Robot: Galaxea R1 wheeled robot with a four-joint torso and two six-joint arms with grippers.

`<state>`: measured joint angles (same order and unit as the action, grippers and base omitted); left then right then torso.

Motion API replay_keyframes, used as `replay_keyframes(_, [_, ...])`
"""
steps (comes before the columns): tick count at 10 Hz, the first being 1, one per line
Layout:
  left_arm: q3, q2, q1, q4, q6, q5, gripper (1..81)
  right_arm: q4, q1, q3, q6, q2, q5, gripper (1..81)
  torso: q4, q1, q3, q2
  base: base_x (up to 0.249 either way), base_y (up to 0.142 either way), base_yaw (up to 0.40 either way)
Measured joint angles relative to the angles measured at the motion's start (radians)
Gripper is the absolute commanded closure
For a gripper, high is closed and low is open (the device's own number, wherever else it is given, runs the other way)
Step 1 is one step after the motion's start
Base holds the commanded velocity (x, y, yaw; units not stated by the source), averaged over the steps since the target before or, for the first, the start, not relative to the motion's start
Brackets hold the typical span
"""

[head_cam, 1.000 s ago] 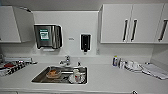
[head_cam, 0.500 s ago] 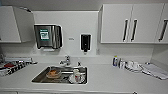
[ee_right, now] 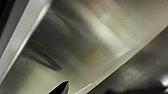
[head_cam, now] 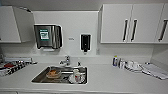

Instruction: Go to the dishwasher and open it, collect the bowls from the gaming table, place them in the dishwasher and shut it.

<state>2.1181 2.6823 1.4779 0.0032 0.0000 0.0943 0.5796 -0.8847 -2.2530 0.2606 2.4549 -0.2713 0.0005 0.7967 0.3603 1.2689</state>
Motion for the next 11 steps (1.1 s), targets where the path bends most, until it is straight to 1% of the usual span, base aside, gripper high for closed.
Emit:
replay_keyframes(1, [0.008, 0.004, 0.000, 0.000, 0.000, 0.000, 1.0, 0.004, -0.013, 0.020, -0.015, -0.011, 0.022, 1.0, 0.000, 0.000, 0.000, 0.000, 0.000, 0.000, 0.000])
replay_keyframes(2, [0.023, 0.011, 0.000, 0.000, 0.000, 0.000, 1.0, 0.006, -0.023, 0.034, -0.029, -0.020, 0.026, 1.0, 0.000, 0.000, 0.000, 0.000, 0.000, 0.000, 0.000])
replay_keyframes(4, [0.054, 0.031, 0.000, 0.000, 0.000, 0.000, 1.0, 0.008, -0.030, 0.045, -0.033, -0.025, 0.037, 1.0, 0.000, 0.000, 0.000, 0.000, 0.000, 0.000, 0.000])
replay_keyframes(11, [0.056, 0.035, 0.000, 0.000, 0.000, 0.000, 1.0, 0.011, -0.033, 0.046, -0.040, -0.026, 0.047, 1.0, 0.000, 0.000, -0.001, 0.000, 0.000, 0.000, 0.000])
